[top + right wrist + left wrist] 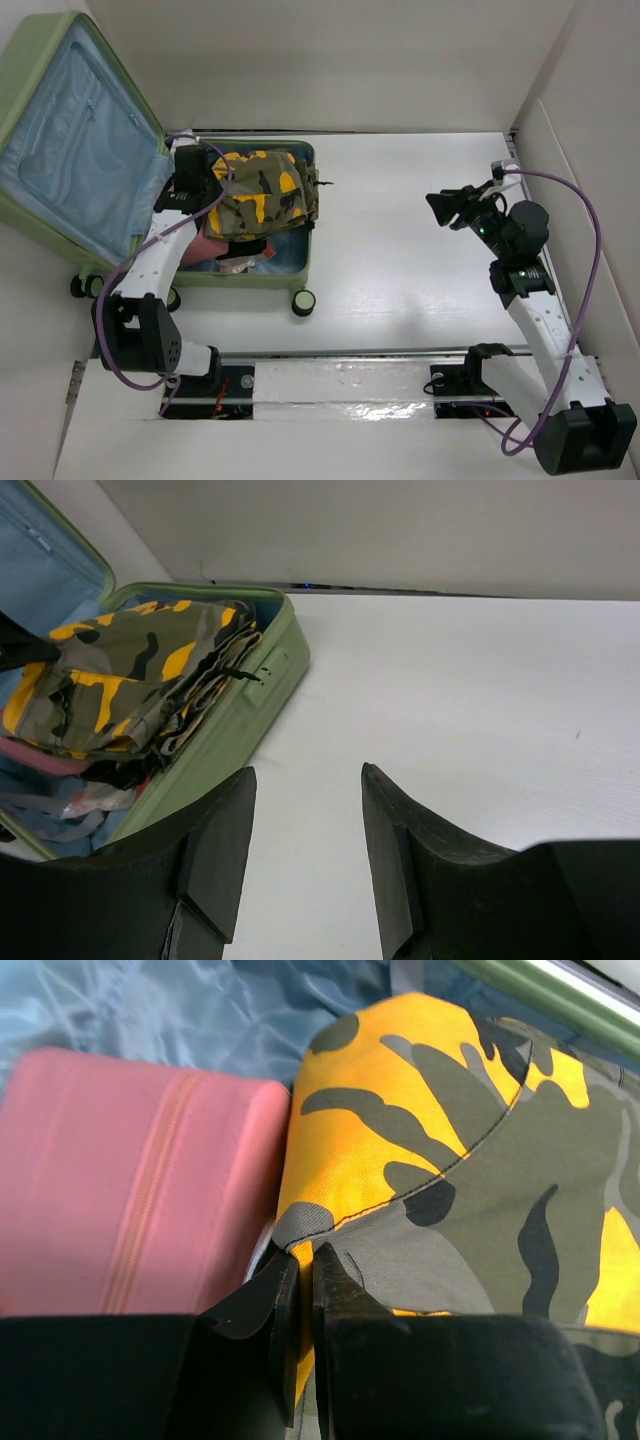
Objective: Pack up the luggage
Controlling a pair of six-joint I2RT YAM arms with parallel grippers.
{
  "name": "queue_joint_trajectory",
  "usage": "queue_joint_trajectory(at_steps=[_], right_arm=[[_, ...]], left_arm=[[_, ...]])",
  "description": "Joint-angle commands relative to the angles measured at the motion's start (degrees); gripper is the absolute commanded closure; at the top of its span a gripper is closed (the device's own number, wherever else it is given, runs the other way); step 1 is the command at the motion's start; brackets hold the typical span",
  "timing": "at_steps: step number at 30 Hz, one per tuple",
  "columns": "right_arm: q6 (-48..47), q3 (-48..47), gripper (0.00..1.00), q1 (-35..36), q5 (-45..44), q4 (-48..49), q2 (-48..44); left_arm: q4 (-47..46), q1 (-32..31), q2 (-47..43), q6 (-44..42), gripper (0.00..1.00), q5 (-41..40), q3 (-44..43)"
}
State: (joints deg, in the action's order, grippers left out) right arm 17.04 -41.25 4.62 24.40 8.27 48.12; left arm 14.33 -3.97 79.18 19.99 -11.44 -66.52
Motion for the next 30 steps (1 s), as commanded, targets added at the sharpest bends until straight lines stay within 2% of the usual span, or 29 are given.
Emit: queue_joint_trajectory(at_steps=[1,8,10,13,16,17,20,21,24,25,27,28,29,30], right_arm=[[-0.9,-0.1,0.47,0.7,-0.1,3.1,0.4],[-1.0,0.0,0.47,0.7,-0.8,3.1,0.4],[-0.9,-0.2,0.47,0.7,-0.1,3.3,0.9],[-1.3,-0.4,0.47,0.7,0.5,2.9,1.4],[-1.3,-0.3,0.47,0.7,0.3,3.2,1.7],[-1.3,-0.4,0.47,0.7,0.6,3.2,1.9],[-2.4,-0.8,0.52,1.8,0.9,2.7,2.4],[-2.6,-0.9,0.55,2.3,0.6,2.7,2.9],[-4.0,-1.9,0.73,4.6,0.2,1.8,3.8],[-5.6,-2.5,0.83,6.3,0.2,1.8,4.5],[-6.7,-3.5,0.95,8.9,-0.5,0.8,5.1],[-7.7,-3.7,1.0,10.6,-0.9,1.2,5.6],[-8.2,-4.0,1.0,14.5,-2.2,1.6,7.0],[-8.9,-5.3,1.0,16.6,-3.1,1.1,7.9]], left_arm=[[-2.2,0.7,0.1,-2.4,1.0,-10.6,-5.8],[0.7,0.7,5.1,-3.3,1.0,-18.1,-13.7],[0.2,0.7,5.9,-3.6,1.0,-14.7,-13.6],[-2.5,-0.8,6.3,-3.7,1.0,-15.4,-9.3],[0.3,-1.4,7.4,-2.5,0.76,-14.7,-10.6],[0.9,-1.4,7.3,-2.1,0.56,-14.7,-10.9],[1.8,-1.4,4.9,-0.4,0.22,-14.8,-11.2],[2.7,-1.4,3.2,0.2,0.2,-15.4,-11.3],[2.6,-1.4,-3.6,3.0,0.2,-14.8,-9.7],[1.9,-1.4,-6.1,3.6,0.22,-14.1,-8.8],[-1.7,-1.4,-13.9,4.7,0.29,-10.6,-4.8],[-3.3,-1.4,-16.7,4.8,0.35,-9.3,-3.4],[-4.7,-1.4,-19.0,5.0,0.52,-8.3,-0.5],[-5.9,-1.4,-23.0,5.9,0.62,-8.2,0.6]])
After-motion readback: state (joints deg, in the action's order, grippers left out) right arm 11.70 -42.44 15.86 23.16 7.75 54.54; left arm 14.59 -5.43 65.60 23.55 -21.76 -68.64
